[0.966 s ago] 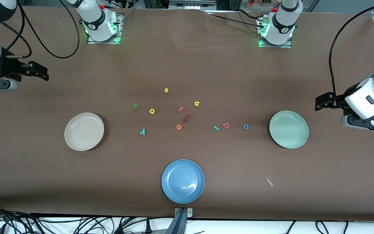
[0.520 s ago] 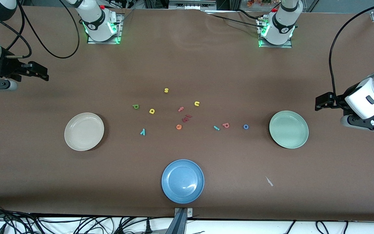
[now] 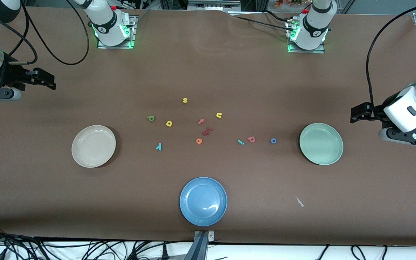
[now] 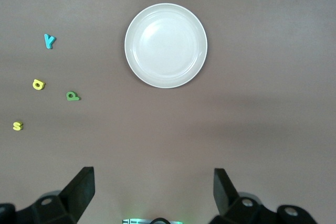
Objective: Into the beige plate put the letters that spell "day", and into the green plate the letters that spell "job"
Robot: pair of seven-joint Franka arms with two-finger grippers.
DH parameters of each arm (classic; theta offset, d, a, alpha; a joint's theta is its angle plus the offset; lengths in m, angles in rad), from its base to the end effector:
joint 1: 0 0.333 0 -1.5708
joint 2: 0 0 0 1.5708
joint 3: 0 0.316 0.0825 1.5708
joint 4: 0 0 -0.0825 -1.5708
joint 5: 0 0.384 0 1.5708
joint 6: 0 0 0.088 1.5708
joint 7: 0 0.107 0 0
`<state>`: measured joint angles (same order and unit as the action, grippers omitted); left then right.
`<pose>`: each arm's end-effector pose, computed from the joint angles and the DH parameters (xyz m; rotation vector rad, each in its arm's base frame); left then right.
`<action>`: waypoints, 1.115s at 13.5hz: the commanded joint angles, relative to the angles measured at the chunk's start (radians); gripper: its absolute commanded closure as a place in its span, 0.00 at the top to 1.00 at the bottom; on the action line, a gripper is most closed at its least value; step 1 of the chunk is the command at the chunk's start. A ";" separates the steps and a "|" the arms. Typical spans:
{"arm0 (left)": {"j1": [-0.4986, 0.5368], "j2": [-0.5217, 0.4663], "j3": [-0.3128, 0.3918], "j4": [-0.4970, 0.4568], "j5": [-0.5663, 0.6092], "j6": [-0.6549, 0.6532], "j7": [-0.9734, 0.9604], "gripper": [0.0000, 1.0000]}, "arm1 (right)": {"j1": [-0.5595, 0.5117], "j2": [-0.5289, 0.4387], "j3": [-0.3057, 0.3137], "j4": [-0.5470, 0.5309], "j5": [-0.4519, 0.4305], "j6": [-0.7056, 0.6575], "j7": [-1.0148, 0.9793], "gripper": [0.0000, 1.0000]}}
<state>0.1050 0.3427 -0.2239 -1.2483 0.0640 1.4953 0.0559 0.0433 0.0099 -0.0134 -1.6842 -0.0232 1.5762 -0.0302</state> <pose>0.6440 -0.0438 0.5669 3.1197 -0.2555 -0.1378 0.5515 0.0141 0.5662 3.1114 0.0958 -0.1837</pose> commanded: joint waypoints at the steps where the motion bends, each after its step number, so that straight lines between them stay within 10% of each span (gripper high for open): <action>1: 0.007 -0.011 -0.005 0.000 0.017 0.005 -0.002 1.00 | 0.000 0.018 0.003 0.029 0.006 -0.021 -0.019 1.00; 15: 0.002 -0.001 -0.002 0.013 0.023 0.006 0.010 1.00 | 0.041 0.030 0.010 0.029 0.012 -0.041 -0.019 1.00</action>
<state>0.1070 0.3412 -0.2228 -1.2442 0.0641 1.4997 0.0560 0.0671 0.0304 -0.0024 -1.6842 -0.0225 1.5618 -0.0385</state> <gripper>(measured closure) 0.000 0.000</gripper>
